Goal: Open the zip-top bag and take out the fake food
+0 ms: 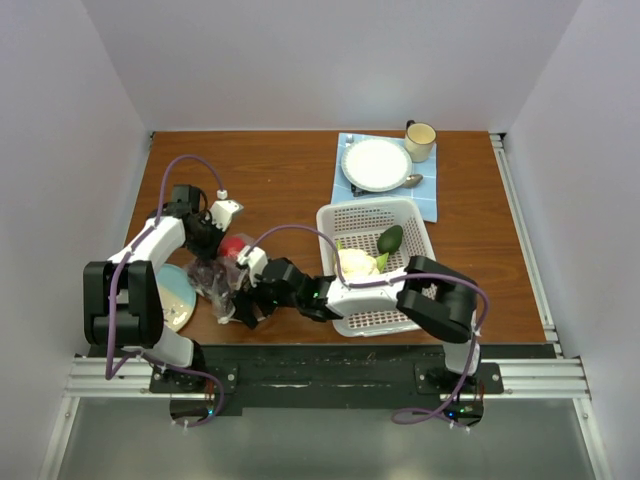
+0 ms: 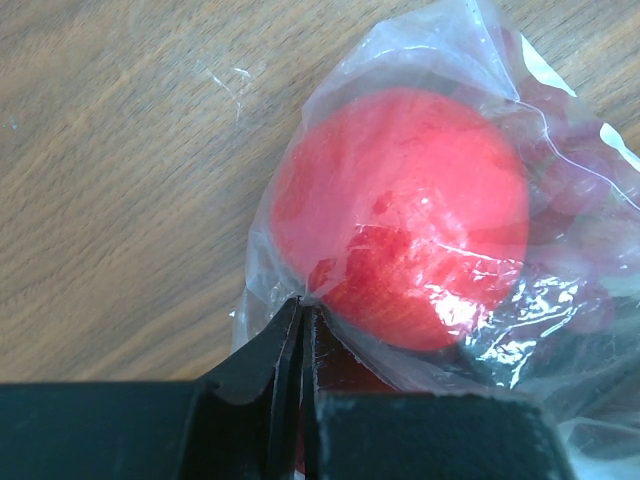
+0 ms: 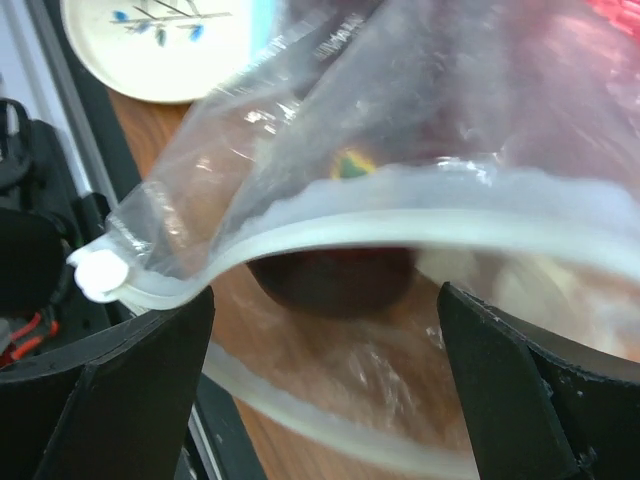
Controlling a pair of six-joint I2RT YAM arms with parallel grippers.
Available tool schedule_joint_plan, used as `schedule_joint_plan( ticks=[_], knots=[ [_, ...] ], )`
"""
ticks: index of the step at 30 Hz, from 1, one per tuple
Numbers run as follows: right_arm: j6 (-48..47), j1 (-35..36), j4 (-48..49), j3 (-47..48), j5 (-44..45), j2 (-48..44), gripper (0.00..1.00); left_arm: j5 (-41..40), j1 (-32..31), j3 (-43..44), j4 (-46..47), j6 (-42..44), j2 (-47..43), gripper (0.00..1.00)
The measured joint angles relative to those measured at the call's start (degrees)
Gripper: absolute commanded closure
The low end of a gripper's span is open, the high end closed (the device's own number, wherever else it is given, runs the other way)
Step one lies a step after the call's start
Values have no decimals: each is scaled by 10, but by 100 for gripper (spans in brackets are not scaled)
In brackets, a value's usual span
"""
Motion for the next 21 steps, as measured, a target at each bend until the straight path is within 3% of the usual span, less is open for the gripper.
schedule_joint_plan(
  ticks=[7, 18, 20, 21],
  knots=[
    [-4, 29, -11, 64, 31, 44, 1, 0, 0, 0, -2, 0, 0, 93],
    [-24, 52, -92, 189, 162, 147, 2, 0, 0, 0, -5, 3, -1, 93],
    [-30, 51, -97, 187, 160, 151, 7, 0, 0, 0, -6, 4, -3, 93],
    [-33, 51, -90, 180, 160, 148, 15, 0, 0, 0, -7, 5, -4, 93]
  ],
)
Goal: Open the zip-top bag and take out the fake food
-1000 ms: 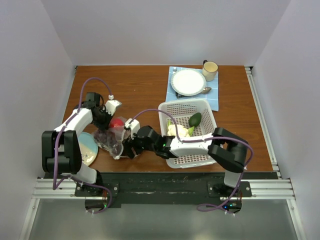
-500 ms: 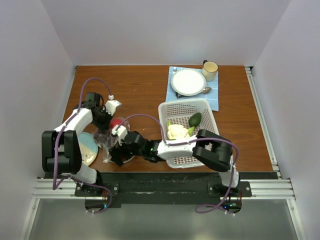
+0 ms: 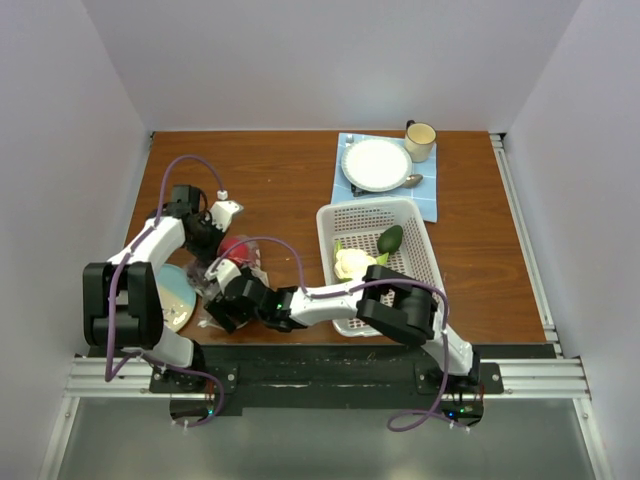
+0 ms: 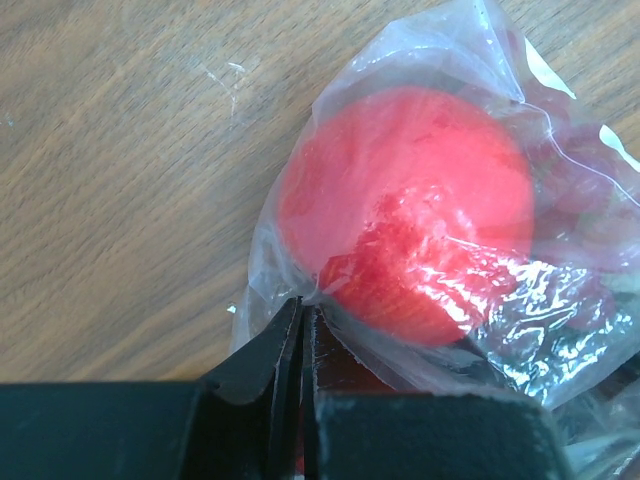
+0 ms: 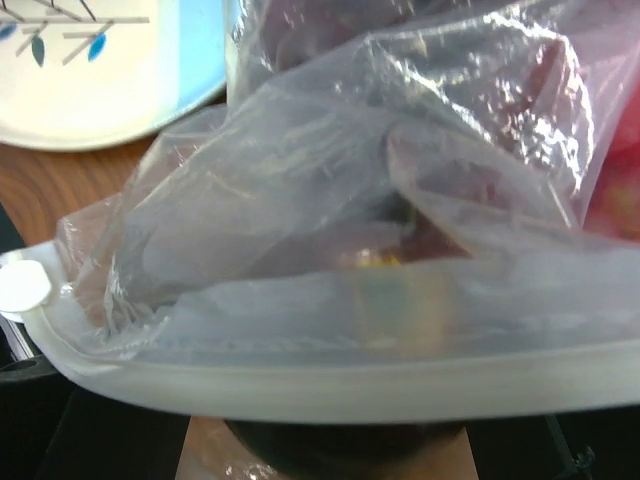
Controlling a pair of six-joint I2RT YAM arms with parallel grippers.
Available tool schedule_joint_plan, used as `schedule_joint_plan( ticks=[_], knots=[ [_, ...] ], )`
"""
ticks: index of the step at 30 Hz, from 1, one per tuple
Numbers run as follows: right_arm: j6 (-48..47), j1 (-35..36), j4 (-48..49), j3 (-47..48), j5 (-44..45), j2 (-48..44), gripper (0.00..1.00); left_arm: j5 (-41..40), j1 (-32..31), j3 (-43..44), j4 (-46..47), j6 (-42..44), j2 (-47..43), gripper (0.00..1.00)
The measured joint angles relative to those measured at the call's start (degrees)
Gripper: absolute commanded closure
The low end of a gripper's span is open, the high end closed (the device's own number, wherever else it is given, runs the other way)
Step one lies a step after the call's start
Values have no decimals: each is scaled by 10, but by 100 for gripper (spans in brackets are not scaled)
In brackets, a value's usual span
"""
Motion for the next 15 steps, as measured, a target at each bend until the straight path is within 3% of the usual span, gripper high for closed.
schedule_joint_plan(
  ticks=[6, 9, 14, 15],
  knots=[
    [-12, -1, 12, -97, -1, -82, 50, -1, -1, 0, -3, 2, -2, 94],
    [-15, -1, 5, -164, 1, -183, 59, -2, -2, 0, -2, 2, 0, 97],
    [-20, -2, 5, -232, 31, -368, 62, -3, -2, 4, 5, -1, 13, 100],
    [-21, -3, 3, -244, 48, -402, 66, -2, -2, 8, 4, -2, 16, 100]
  ],
)
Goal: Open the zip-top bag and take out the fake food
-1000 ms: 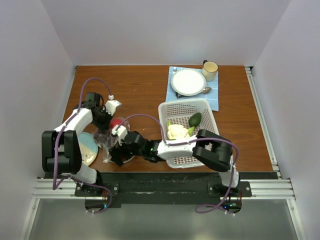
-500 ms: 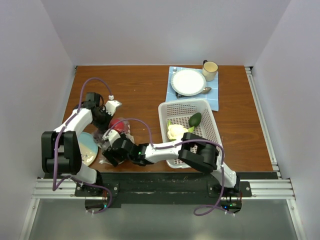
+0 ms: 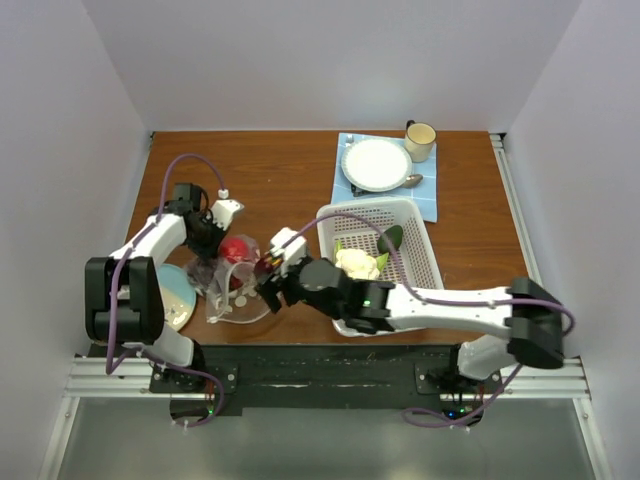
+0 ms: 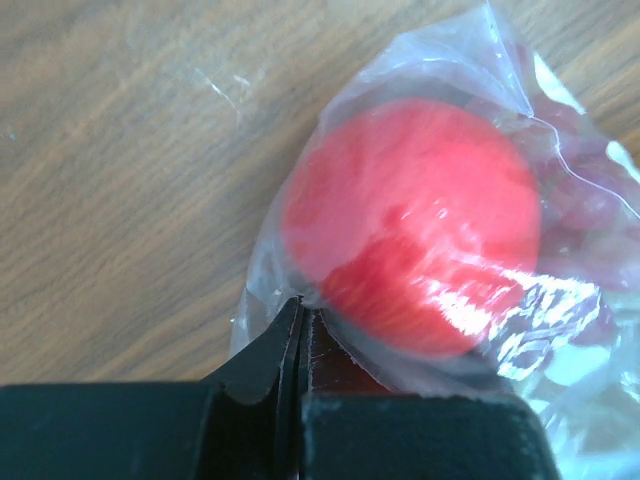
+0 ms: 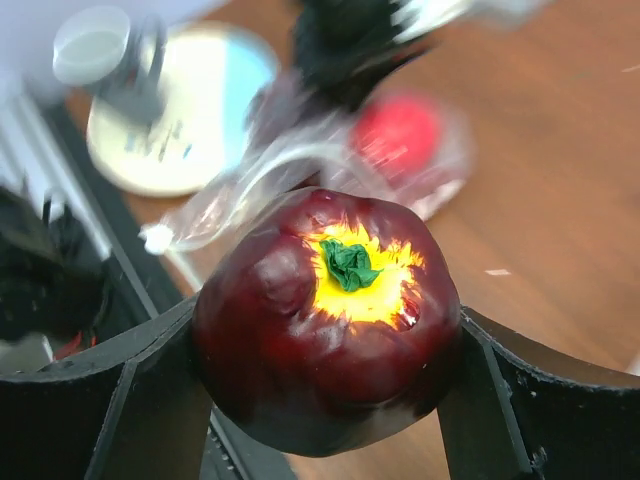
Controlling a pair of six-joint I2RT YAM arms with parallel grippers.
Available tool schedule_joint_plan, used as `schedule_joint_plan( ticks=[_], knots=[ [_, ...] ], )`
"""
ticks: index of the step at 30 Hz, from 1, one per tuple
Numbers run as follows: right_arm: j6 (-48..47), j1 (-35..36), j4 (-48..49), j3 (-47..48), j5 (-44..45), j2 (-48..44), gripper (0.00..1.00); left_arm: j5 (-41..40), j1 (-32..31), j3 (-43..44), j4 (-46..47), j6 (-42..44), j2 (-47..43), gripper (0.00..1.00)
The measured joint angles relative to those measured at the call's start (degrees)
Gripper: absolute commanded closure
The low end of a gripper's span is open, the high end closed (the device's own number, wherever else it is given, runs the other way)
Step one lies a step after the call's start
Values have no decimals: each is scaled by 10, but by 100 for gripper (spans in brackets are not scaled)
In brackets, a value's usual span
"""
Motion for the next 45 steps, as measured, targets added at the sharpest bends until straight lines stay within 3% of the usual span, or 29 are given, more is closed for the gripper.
schedule_joint_plan(
  ticks=[5, 11, 12, 13, 14, 16, 17, 20, 24, 31, 35, 40, 45],
  knots=[
    [10, -56, -32, -82, 111, -132, 78, 37, -1, 52, -39, -26, 3, 100],
    [45, -199, -126, -139, 236, -150, 75, 103, -43, 159, -85, -75, -38, 100],
    [48, -208, -136, -138, 246, -142, 67, 113, -54, 170, -89, -80, -49, 100],
    [51, -212, -142, -138, 253, -134, 53, 121, -64, 178, -93, -86, -59, 100],
    [55, -216, -154, -134, 259, -119, 23, 127, -70, 183, -95, -90, -67, 100],
    [63, -218, -174, -120, 266, -81, 5, 135, -80, 185, -100, -94, -81, 100],
    [70, -218, -186, -111, 266, -60, 1, 136, -81, 185, -103, -96, -85, 100],
    [75, -216, -203, -96, 261, -29, 1, 127, -81, 180, -107, -101, -87, 100],
    [68, -195, -201, -96, 235, -78, 2, 82, -81, 152, -109, -103, -87, 100],
    [41, -73, -153, -85, 222, -144, 1, -10, -81, 96, -99, -106, -70, 100],
    [34, -49, -134, -85, 209, -139, 1, 0, -86, 154, -143, -122, -69, 100],
    [38, -49, -119, -85, 200, -87, 1, 43, -102, 301, -176, -145, -74, 100],
    [42, -49, -113, -85, 180, -37, 2, 72, -106, 299, -178, -149, -108, 100]
  ],
)
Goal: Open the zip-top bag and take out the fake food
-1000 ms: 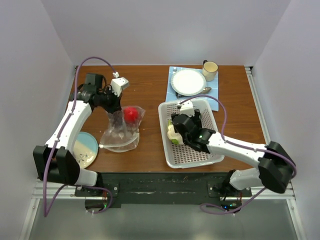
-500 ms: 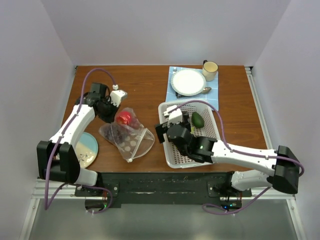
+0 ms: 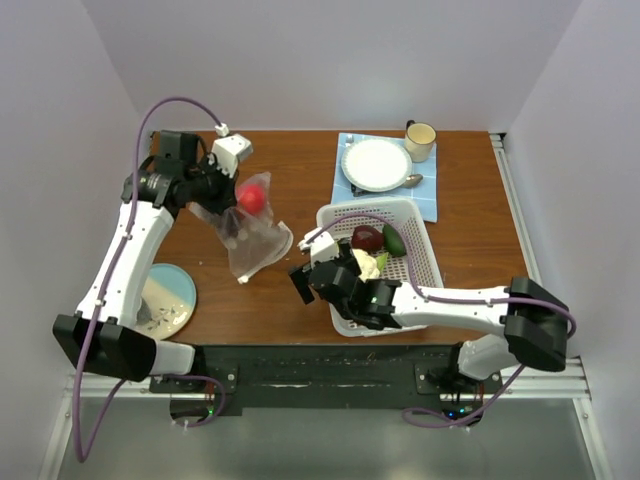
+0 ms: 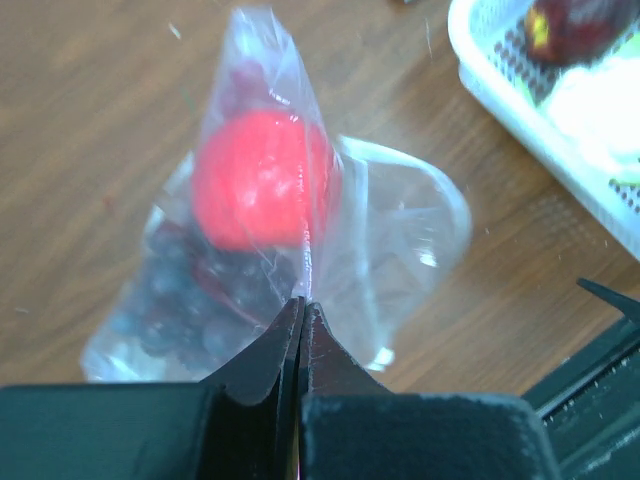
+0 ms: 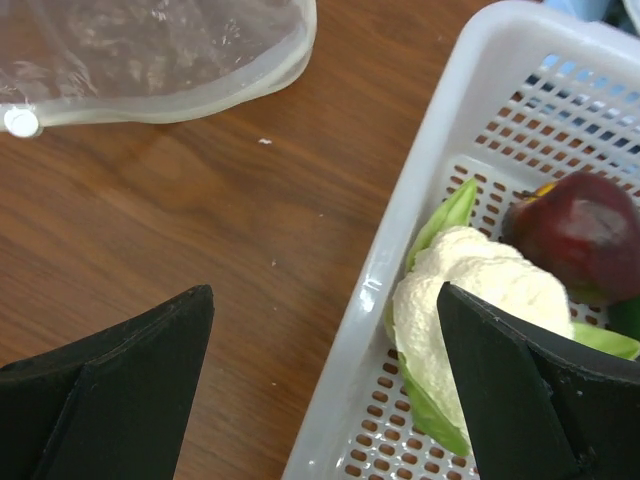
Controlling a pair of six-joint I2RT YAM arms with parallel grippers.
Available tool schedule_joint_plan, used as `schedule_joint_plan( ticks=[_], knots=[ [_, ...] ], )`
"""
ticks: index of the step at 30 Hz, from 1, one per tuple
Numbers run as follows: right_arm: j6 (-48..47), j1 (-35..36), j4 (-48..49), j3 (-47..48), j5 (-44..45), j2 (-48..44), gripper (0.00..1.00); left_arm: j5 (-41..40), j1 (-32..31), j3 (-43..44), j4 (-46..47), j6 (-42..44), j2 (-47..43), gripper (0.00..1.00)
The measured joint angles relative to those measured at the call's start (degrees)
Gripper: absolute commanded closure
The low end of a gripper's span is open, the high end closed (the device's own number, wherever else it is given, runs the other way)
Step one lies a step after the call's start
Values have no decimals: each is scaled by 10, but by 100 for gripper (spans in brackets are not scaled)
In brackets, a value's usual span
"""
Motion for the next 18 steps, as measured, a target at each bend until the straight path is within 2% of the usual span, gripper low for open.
schedule_joint_plan(
  ticks=[6, 11, 18],
  knots=[
    [3, 0, 7, 11, -18, 39, 1, -4, 0, -132, 0, 7, 7, 100],
    [5, 0, 13, 22, -23, 45, 2, -26, 0, -125, -10, 7, 8, 100],
    [5, 0, 22, 33, -22, 65, 1, -37, 0, -50, -19, 17, 4, 100]
  ],
)
